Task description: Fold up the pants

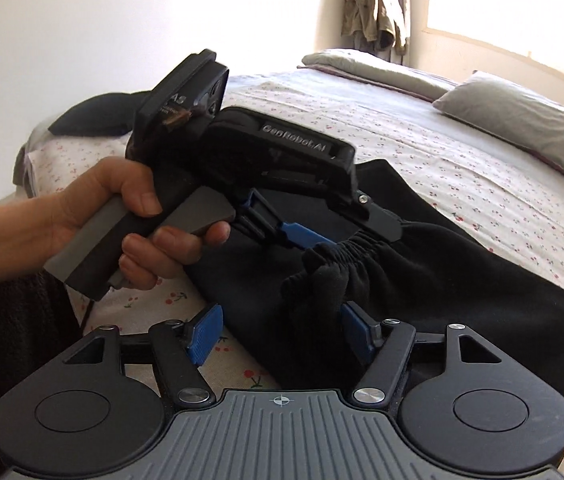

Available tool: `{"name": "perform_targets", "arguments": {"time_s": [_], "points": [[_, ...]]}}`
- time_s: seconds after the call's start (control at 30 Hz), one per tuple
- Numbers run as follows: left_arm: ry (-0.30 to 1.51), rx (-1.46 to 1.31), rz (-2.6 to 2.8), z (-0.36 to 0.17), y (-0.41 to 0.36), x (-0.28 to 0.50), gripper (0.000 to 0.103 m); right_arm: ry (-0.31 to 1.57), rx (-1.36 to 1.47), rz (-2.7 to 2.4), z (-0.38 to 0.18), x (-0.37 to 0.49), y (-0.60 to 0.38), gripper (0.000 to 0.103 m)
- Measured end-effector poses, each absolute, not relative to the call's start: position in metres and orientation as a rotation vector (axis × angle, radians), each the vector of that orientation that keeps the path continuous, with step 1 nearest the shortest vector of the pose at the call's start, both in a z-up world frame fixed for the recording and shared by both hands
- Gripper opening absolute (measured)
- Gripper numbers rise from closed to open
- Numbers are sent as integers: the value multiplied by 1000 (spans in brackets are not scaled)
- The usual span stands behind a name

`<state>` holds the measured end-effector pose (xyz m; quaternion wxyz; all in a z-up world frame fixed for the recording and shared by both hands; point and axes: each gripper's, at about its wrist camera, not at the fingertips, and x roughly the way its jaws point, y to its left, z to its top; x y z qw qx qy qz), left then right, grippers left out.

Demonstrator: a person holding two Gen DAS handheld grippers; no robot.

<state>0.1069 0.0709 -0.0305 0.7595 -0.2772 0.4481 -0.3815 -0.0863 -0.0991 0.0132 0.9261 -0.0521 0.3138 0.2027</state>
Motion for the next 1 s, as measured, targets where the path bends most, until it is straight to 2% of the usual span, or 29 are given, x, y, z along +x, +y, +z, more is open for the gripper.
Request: {"name": "perform_targets", "arguments": {"time_s": [0.27,0.33,0.37,0.4,0.43,0.5,0.7,1.0], "points": [[991,-524,-802,-29,49,102,74,658,5,322,15,-84,-130,66],[986,-517,-788,-29,43,103,70,672,21,313,13,-79,-130,66],[985,-509,-767,-28,42,102,60,678,26,306,11,-79,-131,66],[987,-494,-737,-28,40,103,39,681,29,298,10,-78,-132,66],[991,-483,-703,-29,41,103,28,682,31,290,10,-78,-132,66],[1003,-511,-680,-30,45,104,24,676,37,270,11,-78,-133,66],[923,-429,-604,1,59,100,22,645,82,234,18,-86,-154,66],[828,-318,-367,39,153,121,21,702,172,203,11,-59,-163,67]]}}
